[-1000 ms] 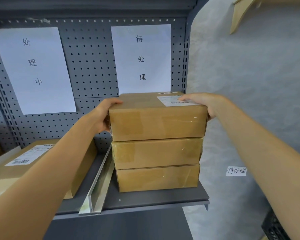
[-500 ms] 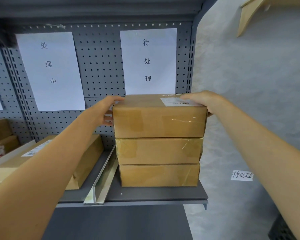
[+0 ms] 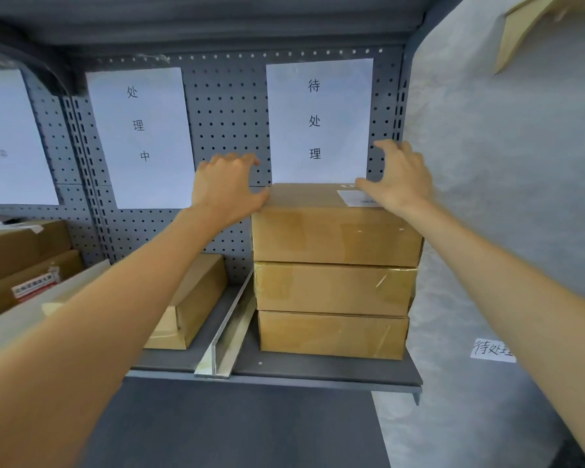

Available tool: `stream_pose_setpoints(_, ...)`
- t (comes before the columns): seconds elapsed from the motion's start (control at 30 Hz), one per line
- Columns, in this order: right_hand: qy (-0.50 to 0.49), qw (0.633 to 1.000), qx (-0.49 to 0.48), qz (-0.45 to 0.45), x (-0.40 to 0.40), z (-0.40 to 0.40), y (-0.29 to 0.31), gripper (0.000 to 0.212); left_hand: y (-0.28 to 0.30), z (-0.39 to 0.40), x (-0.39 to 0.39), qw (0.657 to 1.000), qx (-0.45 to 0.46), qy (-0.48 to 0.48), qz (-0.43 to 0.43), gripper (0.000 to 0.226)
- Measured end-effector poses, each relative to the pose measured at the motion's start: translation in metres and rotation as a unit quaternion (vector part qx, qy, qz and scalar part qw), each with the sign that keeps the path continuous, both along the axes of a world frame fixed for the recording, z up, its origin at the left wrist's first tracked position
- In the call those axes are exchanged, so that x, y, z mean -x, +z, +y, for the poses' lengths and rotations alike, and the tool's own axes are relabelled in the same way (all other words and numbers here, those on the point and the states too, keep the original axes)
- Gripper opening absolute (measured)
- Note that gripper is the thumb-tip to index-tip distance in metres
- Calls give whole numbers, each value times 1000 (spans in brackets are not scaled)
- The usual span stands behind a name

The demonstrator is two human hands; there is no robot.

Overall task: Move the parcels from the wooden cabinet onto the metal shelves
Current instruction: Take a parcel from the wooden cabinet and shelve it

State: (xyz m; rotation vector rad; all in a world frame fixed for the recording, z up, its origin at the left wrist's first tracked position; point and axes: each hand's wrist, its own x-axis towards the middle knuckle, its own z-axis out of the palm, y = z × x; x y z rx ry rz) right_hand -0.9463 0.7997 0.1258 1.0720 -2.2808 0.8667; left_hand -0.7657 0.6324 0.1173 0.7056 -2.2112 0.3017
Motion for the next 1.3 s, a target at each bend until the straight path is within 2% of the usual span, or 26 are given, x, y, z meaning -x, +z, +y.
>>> stream_pose_setpoints(0.27, 24, 995, -62, 80, -98, -40, 13, 66, 4, -29, -102, 999, 13, 48, -6, 51)
stream_pose_setpoints(0.57, 131, 984, -73, 99, -307, -175, 1, 62, -5, -113, -337, 985, 9, 169, -26, 49)
stream_pose_setpoints(0.83, 263, 955, -74, 117, -520, -300, -22, 60, -30, -182, -566, 959, -22, 282, -28, 46)
stream_pose_setpoints(0.97, 303, 939, -85, 136, -607, -353, -28, 57, -35, -208, -646, 943, -30, 331, -27, 49)
stream_pose_setpoints(1.3, 398, 902, -79, 146, -784, -506, -60, 64, -67, -319, -822, 889, -70, 449, -50, 52)
